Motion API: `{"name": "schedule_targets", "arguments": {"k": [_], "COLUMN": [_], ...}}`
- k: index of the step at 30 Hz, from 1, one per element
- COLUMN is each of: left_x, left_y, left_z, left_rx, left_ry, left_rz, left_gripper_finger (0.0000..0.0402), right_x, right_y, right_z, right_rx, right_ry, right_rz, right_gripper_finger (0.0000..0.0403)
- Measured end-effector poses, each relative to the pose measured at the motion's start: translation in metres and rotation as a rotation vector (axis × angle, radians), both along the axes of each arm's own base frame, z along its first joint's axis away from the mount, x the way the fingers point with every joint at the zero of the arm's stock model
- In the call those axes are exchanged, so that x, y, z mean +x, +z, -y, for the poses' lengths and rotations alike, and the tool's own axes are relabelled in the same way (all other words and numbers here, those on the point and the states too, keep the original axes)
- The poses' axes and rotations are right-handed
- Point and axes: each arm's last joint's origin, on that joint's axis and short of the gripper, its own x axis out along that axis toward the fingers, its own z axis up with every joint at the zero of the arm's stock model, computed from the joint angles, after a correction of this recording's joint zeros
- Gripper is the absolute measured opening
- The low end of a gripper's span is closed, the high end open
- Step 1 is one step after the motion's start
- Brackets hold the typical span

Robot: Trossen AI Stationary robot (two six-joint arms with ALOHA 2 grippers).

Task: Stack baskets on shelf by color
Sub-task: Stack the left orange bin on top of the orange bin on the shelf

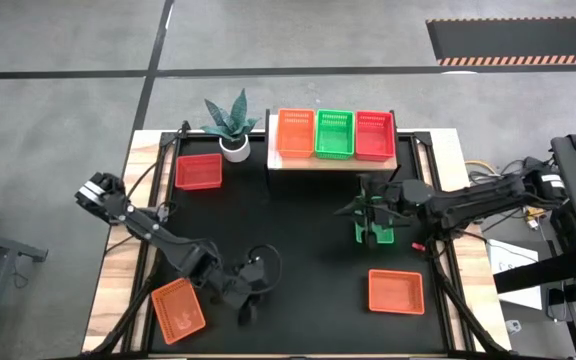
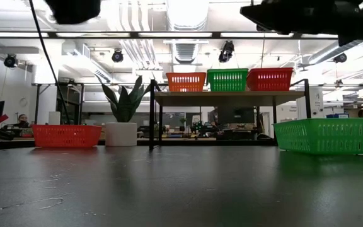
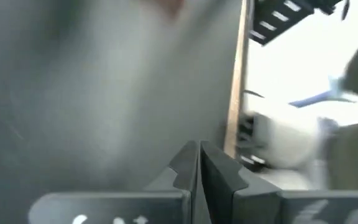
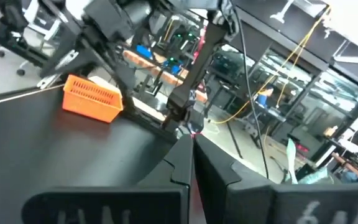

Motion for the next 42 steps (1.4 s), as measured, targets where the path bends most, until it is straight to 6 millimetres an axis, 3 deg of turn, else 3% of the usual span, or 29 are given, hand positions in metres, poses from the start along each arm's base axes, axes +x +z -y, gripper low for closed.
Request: {"name": "schedule_targets", "arguments": {"k": [6, 12, 20, 26, 30, 35, 42], "left_x": [-0.025, -0.059, -0.09, -0.102, -0.111, -0.12, -0.12], "left_y": [0.003, -0.003, -0.009, -0.015, -0.02, -0.031, -0.051], "left_z": [0.027, 0.041, 0.049, 0.061, 0.07, 0.075, 0.079], "left_rx": [-0.231, -0.112, 0.084, 0.091, 0.078, 0.063, 0.006], "left_ry": [0.091, 0.096, -0.025, -0.126, -0.174, -0.159, -0.181], "left_rz": [-0.261, -0.592, -0.714, -0.707, -0.686, -0.696, -0.652], "left_gripper_finger": [0.0, 0.0, 0.0, 0.0007, 0.0045, 0.0123, 0.0206], "right_x": [-0.011, -0.018, -0.018, -0.018, -0.018, -0.018, -0.018], "right_y": [-0.007, -0.007, -0.007, -0.008, -0.01, -0.01, -0.01], "right_z": [0.001, 0.001, 0.001, 0.001, 0.001, 0.001, 0.001], "right_rx": [0.032, 0.062, 0.064, 0.065, 0.065, 0.065, 0.074], "right_ry": [-0.003, -0.001, -0.001, -0.002, -0.003, -0.003, -0.002], "right_rz": [-0.009, 0.001, -0.004, -0.016, -0.031, -0.032, -0.035], "right_gripper_finger": [0.0009, 0.0009, 0.0009, 0.0009, 0.0009, 0.0009, 0.0009]}}
